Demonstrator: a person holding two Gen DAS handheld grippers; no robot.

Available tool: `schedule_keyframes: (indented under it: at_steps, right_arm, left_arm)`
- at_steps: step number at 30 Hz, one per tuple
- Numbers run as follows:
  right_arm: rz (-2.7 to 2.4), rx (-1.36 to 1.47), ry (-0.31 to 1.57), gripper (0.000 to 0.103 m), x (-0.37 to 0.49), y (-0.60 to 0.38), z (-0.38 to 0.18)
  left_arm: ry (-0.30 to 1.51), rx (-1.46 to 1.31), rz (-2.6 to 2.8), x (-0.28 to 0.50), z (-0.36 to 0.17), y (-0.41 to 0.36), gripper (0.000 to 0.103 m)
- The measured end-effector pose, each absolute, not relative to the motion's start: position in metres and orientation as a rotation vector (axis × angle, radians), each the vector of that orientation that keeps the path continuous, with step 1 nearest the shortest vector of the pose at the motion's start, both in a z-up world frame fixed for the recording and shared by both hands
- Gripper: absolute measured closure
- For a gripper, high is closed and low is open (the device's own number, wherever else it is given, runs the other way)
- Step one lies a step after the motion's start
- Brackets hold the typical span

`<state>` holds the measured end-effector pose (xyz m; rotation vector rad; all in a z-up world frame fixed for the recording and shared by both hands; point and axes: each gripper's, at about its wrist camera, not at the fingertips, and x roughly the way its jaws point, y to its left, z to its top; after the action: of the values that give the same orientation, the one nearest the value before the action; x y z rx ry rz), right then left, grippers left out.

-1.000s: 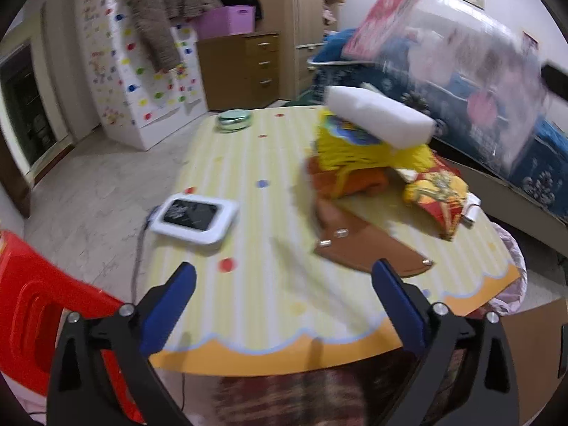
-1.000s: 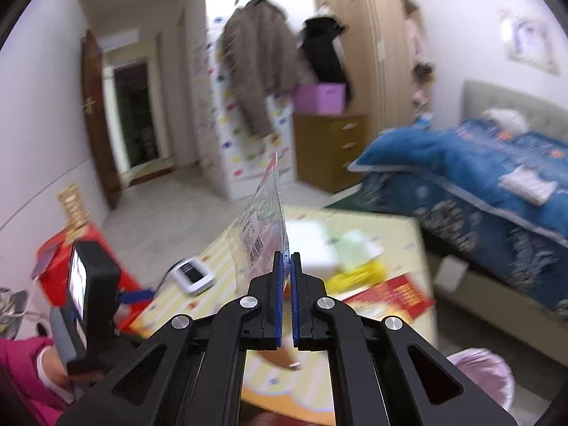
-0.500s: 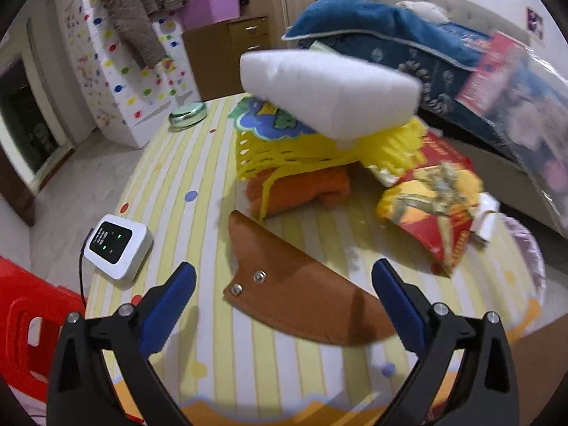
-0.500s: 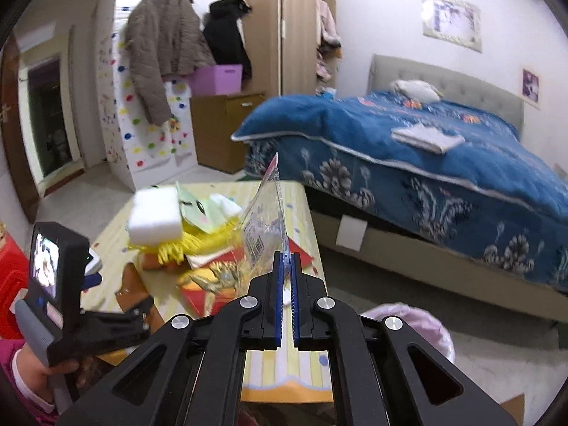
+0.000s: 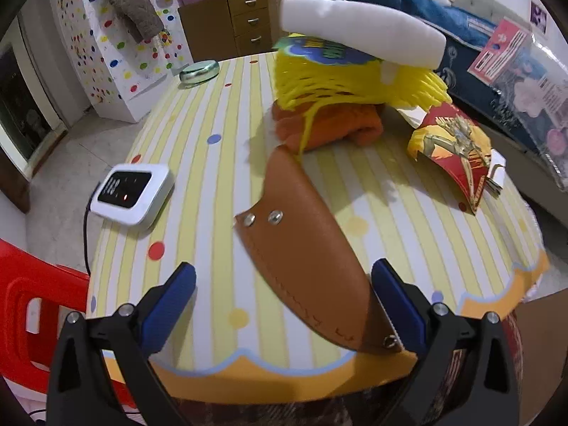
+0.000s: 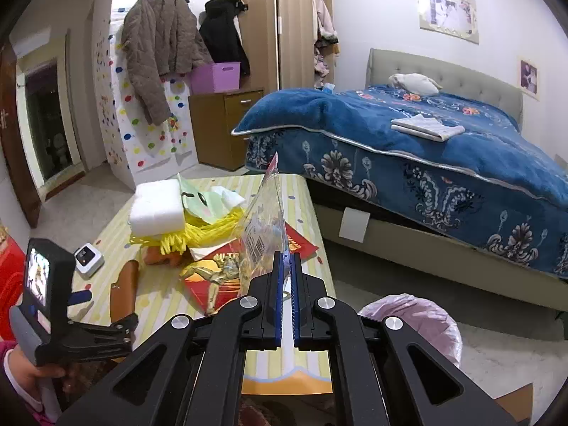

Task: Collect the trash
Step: 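Grasp the brown leather sheath with the left gripper while the right gripper holds the bag, then carry the sheath and bag to the bin and release both into it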

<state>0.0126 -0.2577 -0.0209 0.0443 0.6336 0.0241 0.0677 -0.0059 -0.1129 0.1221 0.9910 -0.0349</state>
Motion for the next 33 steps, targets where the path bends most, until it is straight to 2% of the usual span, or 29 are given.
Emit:
schedule_keyframes:
  at_steps: [10, 15, 16, 17, 28, 33]
  right_arm:
    - [0.012, 0.059, 0.623, 0.1, 0.008, -0.261, -0.017]
    - [0.019, 0.063, 0.635, 0.1, 0.007, -0.261, -0.02]
    - [0.019, 0.062, 0.635, 0.1, 0.006, -0.261, -0.02]
    - [0.017, 0.059, 0.636, 0.1, 0.006, -0.261, -0.02]
    - [-0.032, 0.065, 0.641, 0.1, -0.002, -0.274, -0.024]
    - [-0.079, 0.078, 0.665, 0.1, -0.013, -0.289, -0.029]
  left_arm:
    - [1.003, 0.008, -0.072, 0.075, -0.112, 0.003, 0.007]
    - [0.997, 0.071, -0.032, 0.087, -0.118, -0.015, 0.027]
    - [0.993, 0.067, -0.029, 0.087, -0.117, -0.017, 0.034]
    - [0.982, 0.071, -0.021, 0.087, -0.116, -0.018, 0.045]
    - [0.913, 0.046, -0.193, 0.044, -0.082, -0.021, 0.048]
    - [0.857, 0.06, -0.305, 0.037, -0.058, -0.056, 0.047]
